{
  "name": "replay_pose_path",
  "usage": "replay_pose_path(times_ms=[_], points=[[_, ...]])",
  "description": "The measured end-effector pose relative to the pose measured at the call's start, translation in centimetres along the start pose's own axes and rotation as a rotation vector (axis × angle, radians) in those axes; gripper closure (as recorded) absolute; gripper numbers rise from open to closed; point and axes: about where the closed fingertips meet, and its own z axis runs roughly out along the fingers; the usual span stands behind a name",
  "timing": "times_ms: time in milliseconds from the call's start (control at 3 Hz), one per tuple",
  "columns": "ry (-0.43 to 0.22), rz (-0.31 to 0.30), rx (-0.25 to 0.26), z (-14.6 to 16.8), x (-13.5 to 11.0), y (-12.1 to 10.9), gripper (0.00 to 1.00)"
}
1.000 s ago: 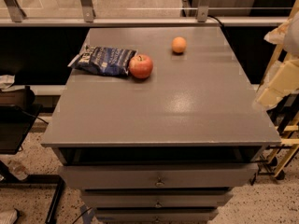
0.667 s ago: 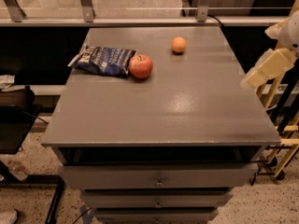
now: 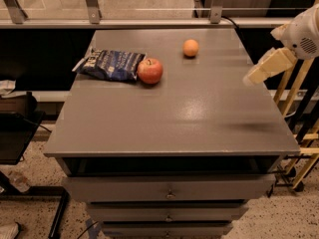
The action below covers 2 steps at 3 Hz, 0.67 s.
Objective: Pick orange
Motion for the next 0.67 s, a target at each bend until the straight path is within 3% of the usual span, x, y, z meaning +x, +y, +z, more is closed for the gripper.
replay_pose_path(times_ms=[333,667], points=[[-0.035,0.020,0.020,1.4,-0.5,-1.4,0.00],[-0.089,0.056,0.068,5.5,-2.8,-5.4,0.00]])
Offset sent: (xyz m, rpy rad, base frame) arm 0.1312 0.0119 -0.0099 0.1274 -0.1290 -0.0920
